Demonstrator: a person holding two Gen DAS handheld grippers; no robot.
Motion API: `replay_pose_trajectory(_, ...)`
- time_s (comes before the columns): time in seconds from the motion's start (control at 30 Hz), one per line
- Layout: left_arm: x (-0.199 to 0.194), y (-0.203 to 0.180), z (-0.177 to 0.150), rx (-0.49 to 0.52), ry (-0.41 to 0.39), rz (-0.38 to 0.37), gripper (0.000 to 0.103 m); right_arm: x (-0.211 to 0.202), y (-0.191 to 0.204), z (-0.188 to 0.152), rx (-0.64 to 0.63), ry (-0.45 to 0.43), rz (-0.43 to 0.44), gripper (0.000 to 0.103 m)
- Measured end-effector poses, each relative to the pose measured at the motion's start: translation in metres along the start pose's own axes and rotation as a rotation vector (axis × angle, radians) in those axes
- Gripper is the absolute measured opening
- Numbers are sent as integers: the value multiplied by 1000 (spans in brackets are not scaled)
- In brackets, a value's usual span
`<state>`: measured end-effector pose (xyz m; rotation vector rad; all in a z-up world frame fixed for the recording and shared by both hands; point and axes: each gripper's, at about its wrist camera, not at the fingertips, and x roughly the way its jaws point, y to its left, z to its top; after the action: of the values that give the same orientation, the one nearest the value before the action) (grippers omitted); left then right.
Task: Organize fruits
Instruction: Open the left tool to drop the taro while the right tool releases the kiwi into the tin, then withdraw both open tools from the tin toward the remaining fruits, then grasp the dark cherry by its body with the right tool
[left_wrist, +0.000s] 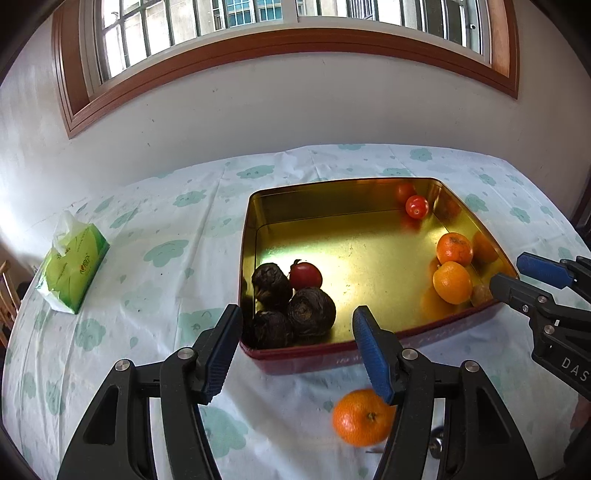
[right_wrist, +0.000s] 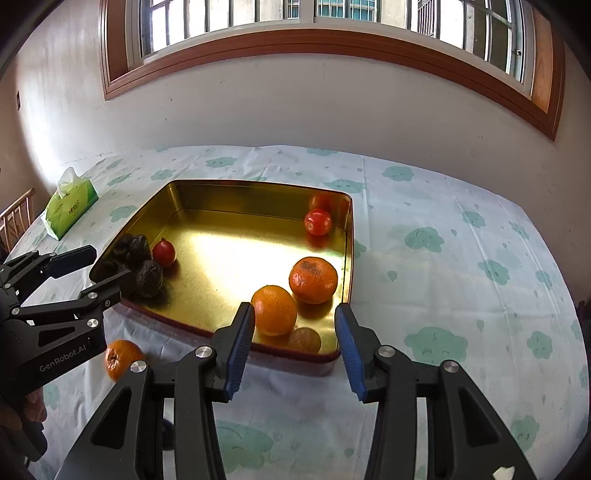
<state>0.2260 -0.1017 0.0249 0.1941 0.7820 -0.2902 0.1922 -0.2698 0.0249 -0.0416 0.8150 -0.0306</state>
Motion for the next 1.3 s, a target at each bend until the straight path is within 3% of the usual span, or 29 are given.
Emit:
replay_pose_trajectory(0.3,-24,17,-59,-25,41,43,63,-18,11,-63,2,73,44,43)
replay_pose_trajectory(0.53,-28,36,-94,-70,74,85,63,-20,27,-82,-5,109,101,43)
replay_pose_trajectory(0.83,-27,60,-107,-124,87,113,63,-15,62,-88,-80,134,151,43)
replay_pose_trajectory(1.1,-24,66,-106,-149,93,102,63,-5,81,-81,-136,113,119,42)
replay_pose_trajectory(1.3,-24,66,-106,-150,93,103,63,-3,86,-79,-151,97,130,26)
